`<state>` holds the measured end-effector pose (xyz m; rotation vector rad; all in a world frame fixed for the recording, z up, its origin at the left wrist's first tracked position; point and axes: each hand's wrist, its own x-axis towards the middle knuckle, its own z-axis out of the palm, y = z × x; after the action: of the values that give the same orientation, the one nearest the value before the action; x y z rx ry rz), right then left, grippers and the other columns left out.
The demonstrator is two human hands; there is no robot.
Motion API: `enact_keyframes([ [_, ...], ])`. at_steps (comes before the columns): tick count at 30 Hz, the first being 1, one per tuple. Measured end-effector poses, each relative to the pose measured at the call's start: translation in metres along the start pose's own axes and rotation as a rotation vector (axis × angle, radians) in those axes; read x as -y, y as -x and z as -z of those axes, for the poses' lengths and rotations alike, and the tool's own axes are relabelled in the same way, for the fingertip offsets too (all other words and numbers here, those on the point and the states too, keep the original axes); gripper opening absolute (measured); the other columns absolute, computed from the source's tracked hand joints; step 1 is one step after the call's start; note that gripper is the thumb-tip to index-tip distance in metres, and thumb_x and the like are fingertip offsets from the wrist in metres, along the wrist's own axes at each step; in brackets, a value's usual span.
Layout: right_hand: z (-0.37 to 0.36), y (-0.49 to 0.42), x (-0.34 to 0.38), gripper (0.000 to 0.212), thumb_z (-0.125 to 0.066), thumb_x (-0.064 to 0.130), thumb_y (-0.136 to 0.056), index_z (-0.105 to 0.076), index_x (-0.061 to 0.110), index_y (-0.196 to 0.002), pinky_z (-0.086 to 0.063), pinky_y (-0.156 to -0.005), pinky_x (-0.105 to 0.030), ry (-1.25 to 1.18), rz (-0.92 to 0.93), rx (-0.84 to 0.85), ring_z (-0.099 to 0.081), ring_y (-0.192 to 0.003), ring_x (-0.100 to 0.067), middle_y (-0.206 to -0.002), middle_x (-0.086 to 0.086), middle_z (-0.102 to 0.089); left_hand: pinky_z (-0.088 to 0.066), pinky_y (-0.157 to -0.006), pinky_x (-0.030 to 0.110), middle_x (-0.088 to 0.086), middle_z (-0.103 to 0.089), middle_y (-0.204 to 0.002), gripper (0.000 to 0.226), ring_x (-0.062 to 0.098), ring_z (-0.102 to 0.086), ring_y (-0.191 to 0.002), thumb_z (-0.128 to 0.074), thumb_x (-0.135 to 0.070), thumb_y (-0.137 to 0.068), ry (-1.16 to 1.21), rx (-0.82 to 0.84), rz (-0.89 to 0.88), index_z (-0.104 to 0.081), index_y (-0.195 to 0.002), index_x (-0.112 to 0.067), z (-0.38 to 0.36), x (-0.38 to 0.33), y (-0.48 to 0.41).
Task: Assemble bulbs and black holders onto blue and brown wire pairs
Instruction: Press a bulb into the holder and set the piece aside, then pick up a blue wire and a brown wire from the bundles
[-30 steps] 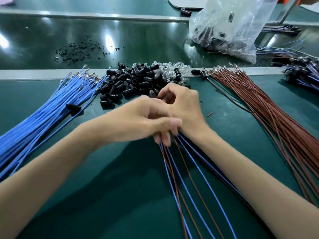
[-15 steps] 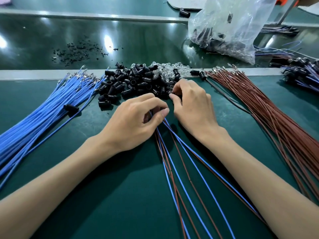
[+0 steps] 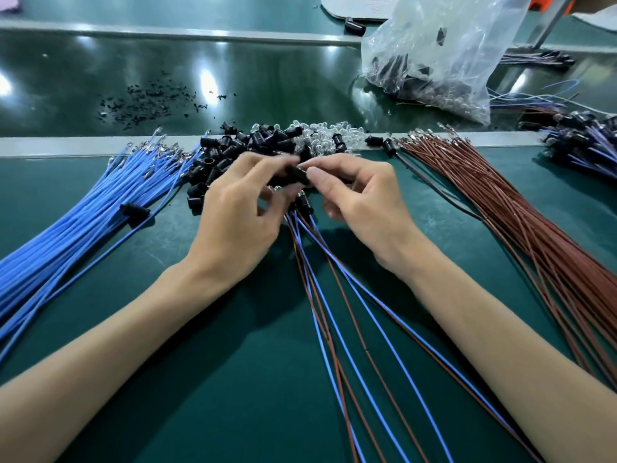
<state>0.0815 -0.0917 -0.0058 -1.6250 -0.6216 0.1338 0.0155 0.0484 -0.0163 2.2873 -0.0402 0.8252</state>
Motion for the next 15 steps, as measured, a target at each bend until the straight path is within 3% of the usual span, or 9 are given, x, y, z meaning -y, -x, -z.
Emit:
enact_keyframes([
  [3,0.004,0.0,0.002,0.017,-0.065,0.006,-0.089,-0.069,0.021,-0.083,-0.044,-0.051,-0.013,-0.063,-0.024,0.018,-0.052,-0.051,0.0,-0.063,0.014,-0.065,-0.047,-0.061,0.022,-0.002,-0.064,-0.075,0.007,0.016,-0.059,-0.06,-0.066,-0.006,-0.086,-0.03,-0.03,-0.059,-0.072,-0.09,-0.005,0.001,0.003,0.001],
  [6,0.014,-0.002,0.001,0.016,-0.068,0.005,-0.087,-0.07,0.019,-0.08,-0.044,-0.053,-0.013,0.009,-0.031,-0.027,-0.054,-0.053,0.001,-0.063,0.011,-0.066,-0.046,-0.064,0.014,-0.003,-0.064,-0.079,0.02,0.009,-0.054,-0.058,-0.071,-0.008,-0.082,-0.035,0.02,-0.077,-0.07,-0.102,-0.008,-0.001,0.002,0.003],
  [8,0.014,-0.002,-0.001,0.013,-0.07,0.007,-0.086,-0.071,0.017,-0.079,-0.045,-0.055,-0.014,0.087,-0.061,-0.016,-0.056,-0.055,-0.002,-0.066,0.006,-0.068,-0.047,-0.065,0.017,-0.002,-0.063,-0.082,0.022,0.008,-0.054,-0.057,-0.072,-0.01,-0.083,-0.04,0.077,-0.114,-0.069,-0.105,-0.01,-0.002,0.0,0.005],
  [10,0.015,-0.004,-0.005,0.008,-0.071,0.012,-0.085,-0.073,0.017,-0.08,-0.047,-0.059,-0.017,0.265,-0.056,-0.067,-0.06,-0.059,-0.008,-0.071,0.001,-0.07,-0.048,-0.064,0.025,0.003,-0.063,-0.084,0.014,0.013,-0.055,-0.06,-0.068,-0.012,-0.085,-0.065,0.103,-0.161,-0.071,-0.098,-0.009,-0.003,-0.001,0.006],
  [12,0.028,-0.011,-0.005,0.006,-0.069,0.017,-0.086,-0.075,0.018,-0.087,-0.046,-0.068,-0.013,0.532,-0.016,-0.221,-0.062,-0.068,-0.01,-0.078,0.005,-0.071,-0.047,-0.063,0.024,0.004,-0.063,-0.087,0.013,0.015,-0.056,-0.063,-0.063,-0.013,-0.087,-0.081,0.097,-0.18,-0.072,-0.096,-0.009,-0.002,-0.002,0.006],
  [15,0.066,-0.012,-0.009,0.021,-0.065,0.023,-0.089,-0.069,0.016,-0.109,-0.042,-0.081,-0.023,0.996,-0.083,-0.372,-0.062,-0.095,-0.025,-0.109,-0.007,-0.067,-0.048,-0.06,0.029,0.001,-0.061,-0.094,0.016,0.016,-0.054,-0.061,-0.061,-0.018,-0.089,-0.133,0.106,-0.208,-0.07,-0.1,-0.011,0.0,-0.003,0.008],
])
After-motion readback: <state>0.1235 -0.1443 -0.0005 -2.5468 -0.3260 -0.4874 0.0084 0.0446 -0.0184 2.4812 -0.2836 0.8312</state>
